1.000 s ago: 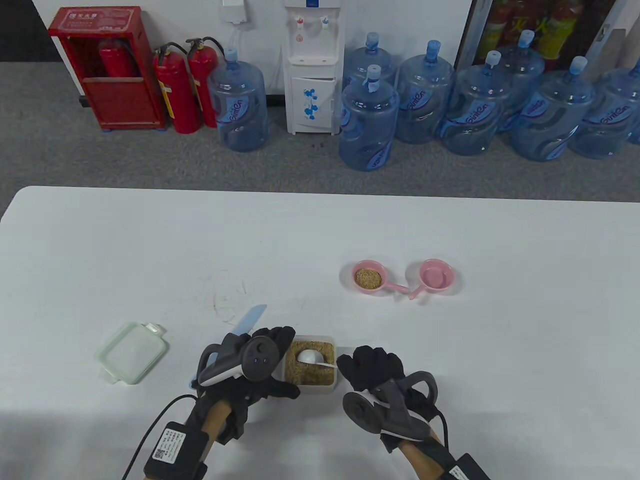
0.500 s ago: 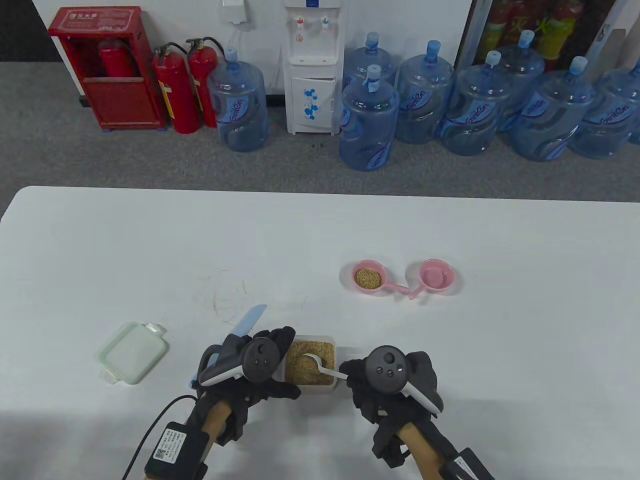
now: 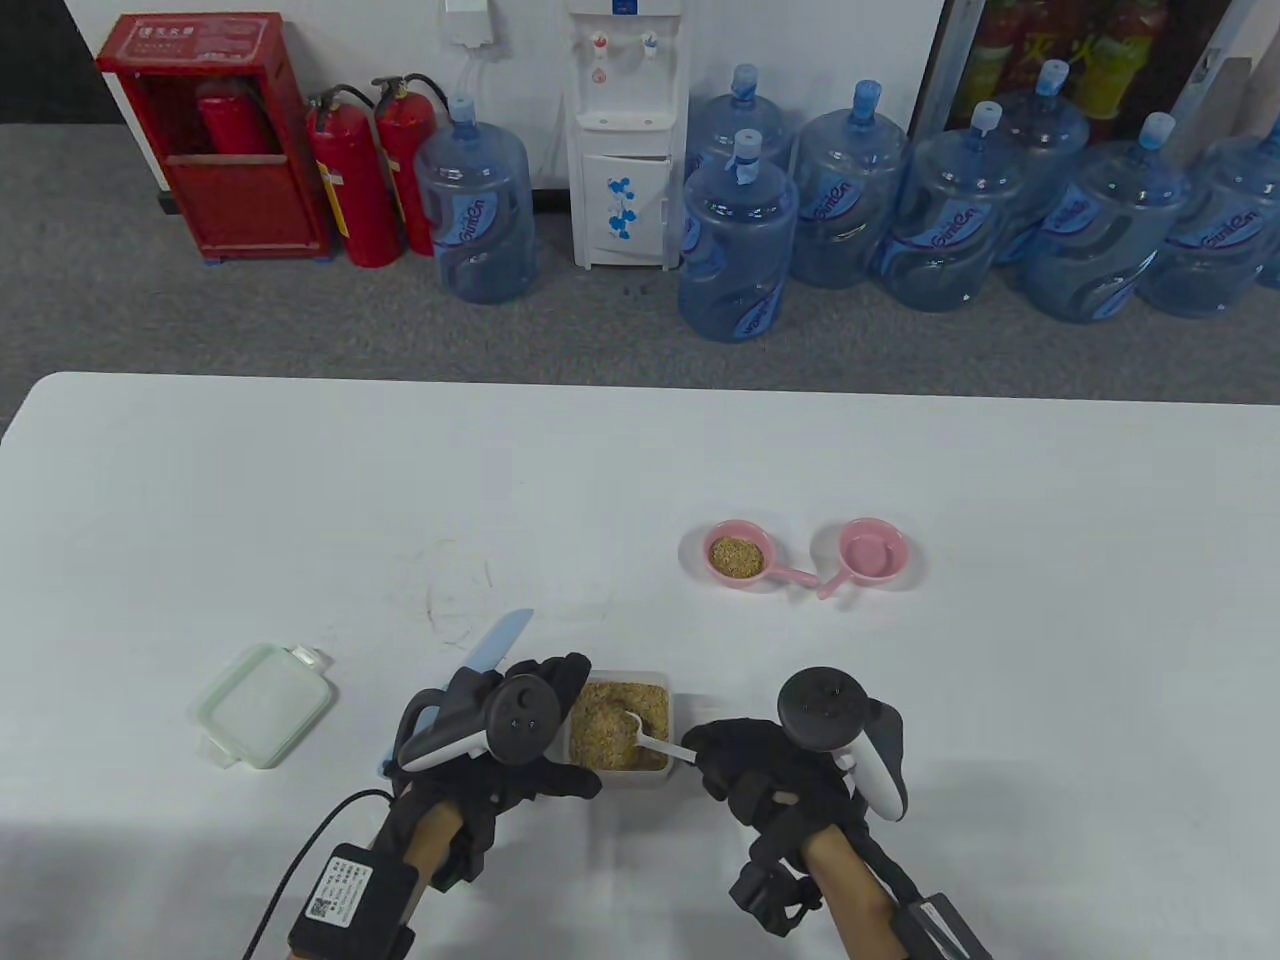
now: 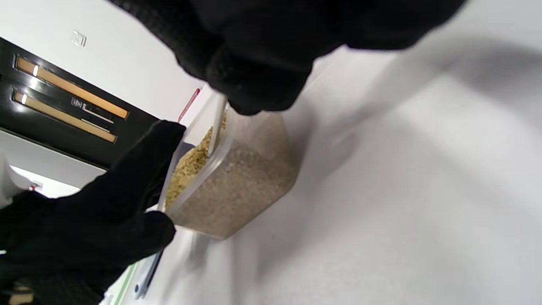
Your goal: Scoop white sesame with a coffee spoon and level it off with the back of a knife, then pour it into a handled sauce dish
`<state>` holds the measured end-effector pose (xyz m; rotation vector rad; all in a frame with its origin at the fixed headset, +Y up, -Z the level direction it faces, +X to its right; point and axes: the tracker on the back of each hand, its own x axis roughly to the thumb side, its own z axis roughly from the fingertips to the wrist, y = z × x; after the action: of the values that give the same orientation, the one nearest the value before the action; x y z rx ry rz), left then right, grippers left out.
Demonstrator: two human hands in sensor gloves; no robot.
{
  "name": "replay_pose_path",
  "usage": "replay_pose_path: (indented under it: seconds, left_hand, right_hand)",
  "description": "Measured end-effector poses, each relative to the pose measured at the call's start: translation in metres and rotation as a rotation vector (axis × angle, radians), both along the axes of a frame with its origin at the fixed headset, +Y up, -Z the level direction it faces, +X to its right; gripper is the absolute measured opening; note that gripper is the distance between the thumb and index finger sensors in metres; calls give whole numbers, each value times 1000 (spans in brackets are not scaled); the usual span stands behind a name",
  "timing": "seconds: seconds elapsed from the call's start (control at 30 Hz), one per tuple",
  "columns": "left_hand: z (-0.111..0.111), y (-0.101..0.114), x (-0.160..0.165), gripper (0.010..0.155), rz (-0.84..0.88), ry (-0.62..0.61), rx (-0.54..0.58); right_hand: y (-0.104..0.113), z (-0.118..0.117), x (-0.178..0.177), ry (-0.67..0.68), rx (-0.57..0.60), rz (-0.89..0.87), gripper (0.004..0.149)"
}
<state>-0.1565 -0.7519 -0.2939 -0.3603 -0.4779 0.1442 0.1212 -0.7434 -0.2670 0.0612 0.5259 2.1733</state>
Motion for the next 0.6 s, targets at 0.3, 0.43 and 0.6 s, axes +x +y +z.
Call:
replay_pose_path:
  seconds: [0.3, 0.43, 0.6]
  left_hand:
    - [0, 0, 0, 110, -1, 3, -9]
    - [0, 0, 0, 109, -3, 3, -9]
    - [0, -1, -1, 109, -4, 3, -11]
  right_hand:
    - [6, 1, 6, -19, 46, -9, 43]
    - [7, 2, 7, -21, 53, -11, 43]
    - [7, 2, 7, -20, 52, -15, 43]
